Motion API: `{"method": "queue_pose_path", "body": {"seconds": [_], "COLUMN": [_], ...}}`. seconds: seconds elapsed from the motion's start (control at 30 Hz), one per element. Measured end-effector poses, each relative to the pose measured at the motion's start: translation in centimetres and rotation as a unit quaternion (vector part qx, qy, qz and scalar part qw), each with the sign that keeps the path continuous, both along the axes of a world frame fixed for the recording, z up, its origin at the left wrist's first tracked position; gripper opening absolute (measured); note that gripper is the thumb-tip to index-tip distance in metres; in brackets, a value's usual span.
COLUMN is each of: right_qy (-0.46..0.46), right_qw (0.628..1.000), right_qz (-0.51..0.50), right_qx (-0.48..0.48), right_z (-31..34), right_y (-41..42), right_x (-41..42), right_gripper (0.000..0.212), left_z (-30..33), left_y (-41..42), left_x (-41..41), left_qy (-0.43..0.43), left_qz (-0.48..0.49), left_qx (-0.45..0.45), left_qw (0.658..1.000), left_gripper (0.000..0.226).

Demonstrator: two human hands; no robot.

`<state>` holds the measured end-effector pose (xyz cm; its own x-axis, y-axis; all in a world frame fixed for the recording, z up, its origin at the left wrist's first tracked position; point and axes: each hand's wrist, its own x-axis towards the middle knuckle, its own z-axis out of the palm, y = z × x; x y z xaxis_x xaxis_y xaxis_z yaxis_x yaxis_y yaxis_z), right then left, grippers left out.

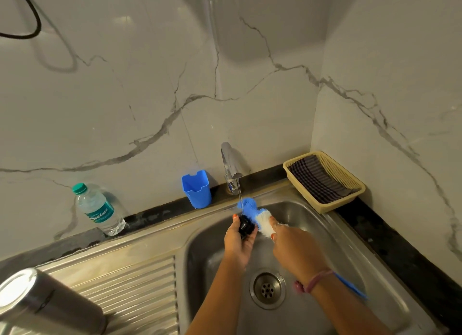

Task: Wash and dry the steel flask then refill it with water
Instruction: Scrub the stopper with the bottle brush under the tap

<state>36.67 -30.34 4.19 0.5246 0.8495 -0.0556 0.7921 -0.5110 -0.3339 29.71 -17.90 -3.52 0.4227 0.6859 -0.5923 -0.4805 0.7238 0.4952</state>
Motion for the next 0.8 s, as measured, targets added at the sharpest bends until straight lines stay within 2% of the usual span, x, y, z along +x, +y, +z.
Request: {"method": "queue_pose_path", "body": {"seconds": [0.17,0.27,0.43,0.53,0.7,0.8], "right_qy": [-0.030,-0.055,0.012,0.046,-0.008,0.003], "right_qw": [0.999,0.997,0.999,0.999,0.999,0.998], "right_qz": [0.023,0.050,-0.004,-0.003,0.026,0.010], "right_qx": [0.010,0.025,0.034,0.029,0.042,0.058], "right_z": [-0.1,0.3,-0.7,-0.5,0.1,-0.5], "right_y": [-0.1,-1.5,-1.3,0.0,-0.5,-2.1], "right_x": [-0.3,-1.5,-0.4,-0.1,-0.9,-1.3], "right_gripper": [0.057,0.057,0.058,0.058,0.057,0.057], "left_z": [0.1,0.3,0.0,-0.3,-0.5,-0.4], "left_y": [0.4,0.9,0.6,0.2,0.7,1.3], "left_x": [-0.1,-0.5,-0.5,-0.4,-0.7,-1.0], "left_qy": [0.002,-0.007,-0.026,-0.028,-0.040,-0.038], "left_qz": [0.004,0.015,0.023,0.007,0.016,0.008], "left_qx": [0.010,0.001,-0.034,-0.028,-0.031,-0.026], "left_qw": [1.000,1.000,0.999,0.999,0.999,0.999], "left_gripper": [0.032,0.026,0.025,0.027,0.035,0.038]}}
